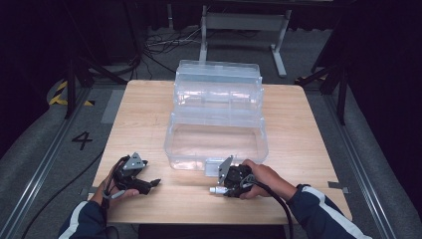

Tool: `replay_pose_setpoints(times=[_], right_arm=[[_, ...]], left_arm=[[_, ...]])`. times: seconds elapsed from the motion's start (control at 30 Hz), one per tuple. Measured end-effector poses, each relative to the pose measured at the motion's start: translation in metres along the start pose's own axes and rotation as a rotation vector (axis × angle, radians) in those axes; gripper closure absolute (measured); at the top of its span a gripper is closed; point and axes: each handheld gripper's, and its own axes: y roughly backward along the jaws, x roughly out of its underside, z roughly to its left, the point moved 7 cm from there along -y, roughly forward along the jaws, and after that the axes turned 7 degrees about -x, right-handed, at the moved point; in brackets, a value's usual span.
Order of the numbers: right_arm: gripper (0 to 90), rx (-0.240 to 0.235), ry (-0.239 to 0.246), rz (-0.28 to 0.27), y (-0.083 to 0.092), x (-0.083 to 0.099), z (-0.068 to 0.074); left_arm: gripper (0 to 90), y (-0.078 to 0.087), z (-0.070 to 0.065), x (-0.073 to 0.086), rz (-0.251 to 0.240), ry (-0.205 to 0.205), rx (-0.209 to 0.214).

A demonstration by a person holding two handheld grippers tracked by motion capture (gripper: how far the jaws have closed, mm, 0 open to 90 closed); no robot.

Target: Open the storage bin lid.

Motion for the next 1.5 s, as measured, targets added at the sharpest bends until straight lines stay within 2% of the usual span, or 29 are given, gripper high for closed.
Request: replay_pose_setpoints(times=[0.1,0.13,0.23,0.3,0.43,0.73,1.0,1.1,1.23,1.27,1.47,1.5], right_arm=[[70.6,-0.008,0.007,0.009,0.001,0.002,-0.001],[70.6,0.004,0.006,-0.001,0.004,0.002,-0.001],[70.6,-0.007,0.004,-0.015,0.008,0.002,0.001],[70.6,0.008,0.004,-0.024,0.011,0.002,0.001],[70.6,0.001,0.003,-0.033,0.015,0.003,0.004],[70.6,0.012,0.039,-0.04,0.03,0.006,0.012],[70.7,0.025,0.043,-0.081,0.046,0.011,0.016],[70.8,0.047,0.043,-0.093,0.053,0.014,0.015],[70.8,0.048,0.056,-0.111,0.061,0.016,0.017],[70.8,0.05,0.046,-0.114,0.063,0.016,0.017],[70.7,0.061,0.053,-0.13,0.071,0.017,0.017],[70.8,0.065,0.038,-0.134,0.074,0.018,0.018]], left_arm=[[14.0,0.0,0.0,0.0,0.0,-0.001,0.0],[14.0,0.0,0.0,0.0,0.0,-0.001,0.0],[14.0,0.0,0.0,0.0,0.0,-0.001,0.0],[14.0,0.0,0.0,0.0,0.0,-0.001,0.0],[14.0,0.0,0.0,0.0,0.0,0.0,0.0],[14.0,0.0,0.0,0.0,0.001,0.003,-0.002],[14.0,0.0,0.0,0.0,0.001,0.002,-0.002],[13.9,0.0,0.0,0.0,0.001,0.003,-0.003],[14.0,0.0,0.0,0.0,0.001,0.015,-0.017],[13.9,0.001,0.0,0.001,0.001,0.014,-0.018],[13.7,0.0,0.0,0.0,0.002,0.02,-0.013],[13.6,-0.001,0.001,0.0,0.003,0.013,-0.017]])
